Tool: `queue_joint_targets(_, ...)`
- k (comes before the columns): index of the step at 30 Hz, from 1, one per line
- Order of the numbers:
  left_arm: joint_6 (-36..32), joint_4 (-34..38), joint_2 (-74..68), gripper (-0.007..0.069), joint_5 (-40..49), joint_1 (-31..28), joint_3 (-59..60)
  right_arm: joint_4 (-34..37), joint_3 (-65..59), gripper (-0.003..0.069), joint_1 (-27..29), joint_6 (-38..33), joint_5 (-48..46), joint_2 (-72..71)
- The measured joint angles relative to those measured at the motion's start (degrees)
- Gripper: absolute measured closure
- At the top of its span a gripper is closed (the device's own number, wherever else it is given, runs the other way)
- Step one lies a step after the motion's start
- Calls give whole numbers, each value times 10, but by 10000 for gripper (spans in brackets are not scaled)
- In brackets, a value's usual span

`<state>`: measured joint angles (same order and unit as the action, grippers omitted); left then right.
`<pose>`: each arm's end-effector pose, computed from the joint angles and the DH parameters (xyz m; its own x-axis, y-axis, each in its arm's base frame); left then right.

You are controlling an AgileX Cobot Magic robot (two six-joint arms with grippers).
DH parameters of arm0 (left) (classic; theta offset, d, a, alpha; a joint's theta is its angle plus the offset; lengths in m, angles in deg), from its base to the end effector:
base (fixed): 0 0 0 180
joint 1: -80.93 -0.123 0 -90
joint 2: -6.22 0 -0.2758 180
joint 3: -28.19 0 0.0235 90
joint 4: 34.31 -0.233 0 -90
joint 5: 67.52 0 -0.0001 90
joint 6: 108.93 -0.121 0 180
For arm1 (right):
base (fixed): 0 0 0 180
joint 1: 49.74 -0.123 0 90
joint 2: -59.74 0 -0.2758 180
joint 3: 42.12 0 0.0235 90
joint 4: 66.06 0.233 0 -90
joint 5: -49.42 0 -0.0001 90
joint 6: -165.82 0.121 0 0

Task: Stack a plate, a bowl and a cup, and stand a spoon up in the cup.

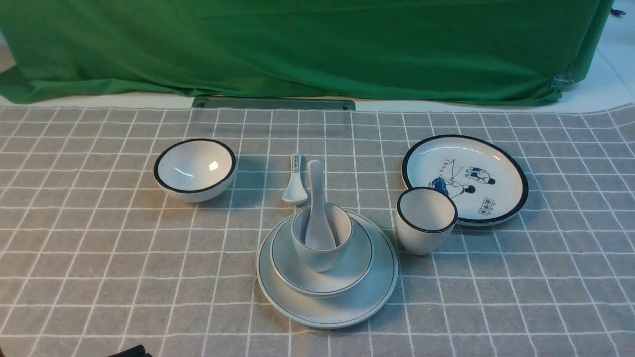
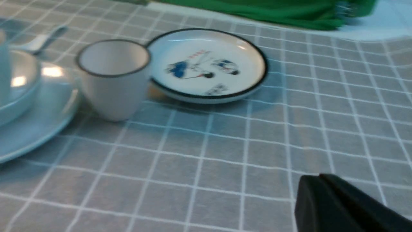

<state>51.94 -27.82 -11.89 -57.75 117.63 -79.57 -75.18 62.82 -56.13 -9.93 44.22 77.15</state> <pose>0.0708 -0.0557 0.2096 -0.0016 0.2760 -0.9612 0.6285 0.7479 0.2138 0.0902 0.0083 0.2028 -0.1229 -0.0985 -0.9875 -0.1079 0.9905 -0.0854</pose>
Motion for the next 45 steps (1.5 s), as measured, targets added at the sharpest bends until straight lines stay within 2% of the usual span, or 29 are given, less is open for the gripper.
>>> queue_joint_targets(3, 0, -2, 0, 615, 0, 0, 0, 2, -21, 642, 40, 11, -11, -52)
queue_joint_targets(5, 0, -2, 0, 615, 1, 0, 0, 4, -22, 642, 59, 12, -50, -86)
queue_joint_targets(27, 0, -4, 1, 613, 1, 0, 0, 4, -22, 634, 45, 10, -73, -92)
queue_joint_targets(32, 0, -4, 1, 613, 1, 0, 0, 4, -22, 594, 45, 10, -73, -92)
queue_joint_targets(42, 0, -4, 1, 612, 0, -2, 6, 4, -22, 560, 45, 10, -73, -93)
queue_joint_targets(45, -1, 0, 11, 612, -14, -34, 15, 4, -22, 554, 45, 10, -73, -93)
